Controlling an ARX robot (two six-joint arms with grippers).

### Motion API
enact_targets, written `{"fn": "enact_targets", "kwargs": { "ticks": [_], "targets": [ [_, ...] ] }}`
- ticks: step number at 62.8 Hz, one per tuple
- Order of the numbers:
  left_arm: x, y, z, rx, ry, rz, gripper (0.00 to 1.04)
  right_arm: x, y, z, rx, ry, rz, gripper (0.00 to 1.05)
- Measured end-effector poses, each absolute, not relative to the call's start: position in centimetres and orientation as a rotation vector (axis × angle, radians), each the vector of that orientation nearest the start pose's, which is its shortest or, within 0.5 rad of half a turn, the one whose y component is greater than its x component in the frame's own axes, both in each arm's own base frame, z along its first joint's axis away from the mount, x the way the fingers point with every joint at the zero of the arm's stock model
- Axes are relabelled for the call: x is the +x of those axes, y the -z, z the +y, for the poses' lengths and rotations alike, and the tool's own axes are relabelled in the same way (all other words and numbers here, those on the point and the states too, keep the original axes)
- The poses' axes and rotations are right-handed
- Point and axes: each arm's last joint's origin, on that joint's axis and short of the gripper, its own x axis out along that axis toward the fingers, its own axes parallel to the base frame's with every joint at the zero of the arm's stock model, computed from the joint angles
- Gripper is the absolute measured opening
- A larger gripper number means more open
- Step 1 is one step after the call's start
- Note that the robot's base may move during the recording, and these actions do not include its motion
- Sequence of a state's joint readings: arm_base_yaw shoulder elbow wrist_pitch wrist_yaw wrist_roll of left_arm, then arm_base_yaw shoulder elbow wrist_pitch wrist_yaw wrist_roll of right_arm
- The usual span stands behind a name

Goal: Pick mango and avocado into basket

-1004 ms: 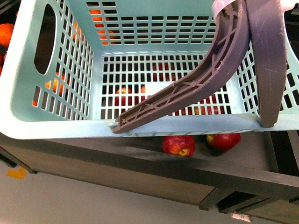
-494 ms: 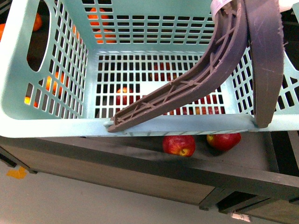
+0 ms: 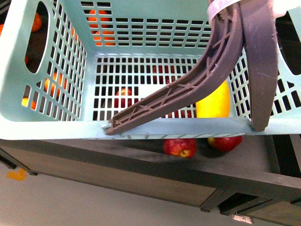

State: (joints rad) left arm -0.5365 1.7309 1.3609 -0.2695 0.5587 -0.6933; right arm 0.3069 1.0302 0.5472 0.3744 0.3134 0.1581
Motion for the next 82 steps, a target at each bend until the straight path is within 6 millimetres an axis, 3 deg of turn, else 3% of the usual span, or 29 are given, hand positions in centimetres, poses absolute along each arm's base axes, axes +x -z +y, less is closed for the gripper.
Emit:
{"fn": "enact_targets", "kwargs": {
  "ticks": [4, 13, 26, 28, 37, 73, 76, 82],
  "targets": [
    [32.3, -27.6, -21.2, -0.604, 0.785, 1.011, 0.15, 20.5, -24.6, 5.0, 0.070, -0.016, 0.011, 0.74],
    [32.3, -27.6, -21.2, -0.606, 0.790, 1.013, 0.15, 18.2, -21.8, 3.1, 0.019, -0.009, 0.012, 0.39],
    [32.3, -27.6, -21.2, -0.606, 0.788, 1.012, 0.15, 16.5, -20.2, 2.0, 0.008, -0.006, 0.009, 0.06],
    [32.3, -27.6, -21.2, -0.606, 0.788, 1.012, 0.15, 16.3, -20.1, 1.8, 0.003, -0.006, 0.006, 0.02],
    [32.3, -27.6, -21.2, -0.606, 0.788, 1.012, 0.15, 15.2, -19.1, 1.3, 0.004, -0.003, 0.009, 0.02],
    [32.3, -27.6, -21.2, -0.605, 0.789, 1.013, 0.15, 14.8, -18.9, 1.1, 0.003, 0.002, 0.005, 0.93],
    [32.2, -27.6, -21.3, -0.603, 0.792, 1.014, 0.15, 14.8, -18.9, 1.1, 0.003, 0.003, 0.006, 0.98],
    [32.1, -27.7, -21.5, -0.603, 0.809, 1.021, 0.15, 14.8, -18.9, 1.1, 0.003, 0.002, 0.004, 0.96]
  ]
}}
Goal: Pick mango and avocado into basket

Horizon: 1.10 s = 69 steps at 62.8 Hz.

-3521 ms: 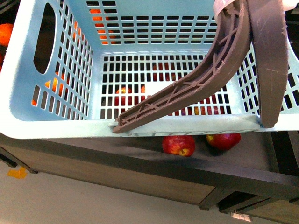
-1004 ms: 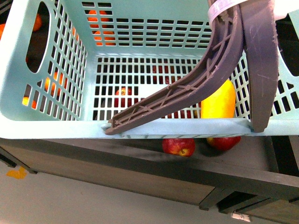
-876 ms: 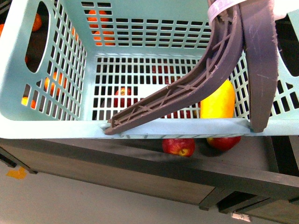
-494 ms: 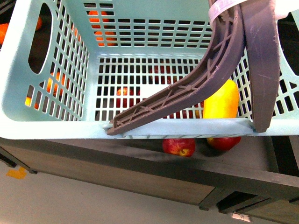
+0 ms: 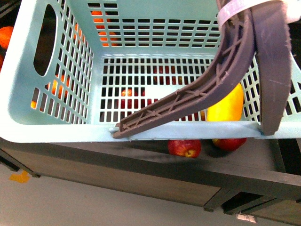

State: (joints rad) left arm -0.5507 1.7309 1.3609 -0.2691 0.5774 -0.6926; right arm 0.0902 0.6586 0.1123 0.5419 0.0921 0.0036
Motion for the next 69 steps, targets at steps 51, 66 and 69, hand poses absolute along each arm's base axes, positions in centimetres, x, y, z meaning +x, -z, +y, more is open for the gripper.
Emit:
{"fn": "enact_targets", "kwargs": {
  "ticks": [51, 66, 69],
  "targets": [
    [32.33, -27.62, -21.20, -0.606, 0.792, 1.015, 0.15, 14.77, -18.71, 1.08, 0.002, -0.002, 0.010, 0.96],
    [32.37, -27.60, -21.16, -0.601, 0.785, 1.009, 0.15, 14.77, -18.71, 1.08, 0.002, -0.002, 0.010, 0.96],
    [32.36, -27.60, -21.18, -0.603, 0.786, 1.011, 0.15, 14.77, -18.73, 1.08, 0.002, -0.002, 0.009, 0.96]
  ]
}}
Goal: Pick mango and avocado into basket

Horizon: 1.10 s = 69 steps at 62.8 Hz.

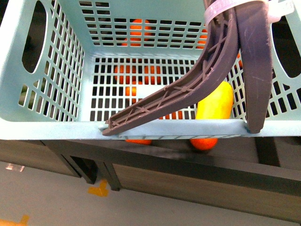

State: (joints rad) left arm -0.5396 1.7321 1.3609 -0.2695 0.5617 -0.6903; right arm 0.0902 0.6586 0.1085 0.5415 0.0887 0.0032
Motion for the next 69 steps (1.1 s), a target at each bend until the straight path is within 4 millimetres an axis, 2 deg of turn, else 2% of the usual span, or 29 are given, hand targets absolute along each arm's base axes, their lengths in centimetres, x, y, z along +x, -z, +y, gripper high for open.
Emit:
{"fn": "enact_targets", "kwargs": {
  "ticks": [69],
  "targets": [
    [32.35, -27.60, -21.18, -0.603, 0.789, 1.012, 0.15, 14.76, -18.70, 1.07, 0.002, 0.000, 0.010, 0.96]
  ]
}}
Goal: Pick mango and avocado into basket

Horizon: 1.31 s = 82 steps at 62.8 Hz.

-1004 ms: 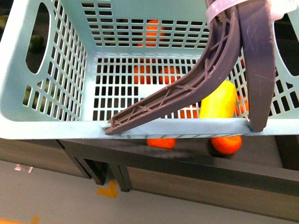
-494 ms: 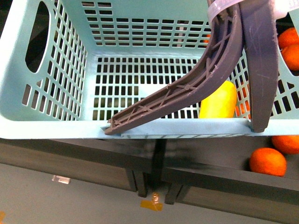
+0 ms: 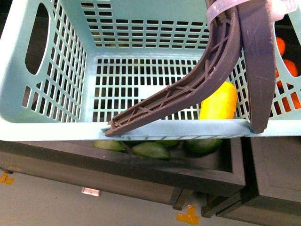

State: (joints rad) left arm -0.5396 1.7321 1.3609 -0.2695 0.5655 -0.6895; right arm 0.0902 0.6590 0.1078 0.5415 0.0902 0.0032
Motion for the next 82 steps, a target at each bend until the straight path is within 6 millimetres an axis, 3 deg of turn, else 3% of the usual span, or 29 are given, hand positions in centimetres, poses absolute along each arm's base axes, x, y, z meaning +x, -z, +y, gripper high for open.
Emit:
{"fn": "enact_targets", "kwargs": {
  "ticks": [68, 77, 82],
  "targets": [
    [32.8, -27.6, -20.6, -0.598, 0.753, 0.991, 0.15, 14.8, -18.6, 1.1, 0.002, 0.001, 0.017, 0.96],
    [32.7, -27.5, -20.7, -0.600, 0.764, 0.999, 0.15, 15.9, -18.5, 0.1, 0.137, 0.473, 0.253, 0.96],
    [32.6, -27.5, -20.9, -0.599, 0.777, 1.004, 0.15, 16.5, -17.9, -1.2, 0.178, 0.552, 0.268, 0.96]
  ]
}}
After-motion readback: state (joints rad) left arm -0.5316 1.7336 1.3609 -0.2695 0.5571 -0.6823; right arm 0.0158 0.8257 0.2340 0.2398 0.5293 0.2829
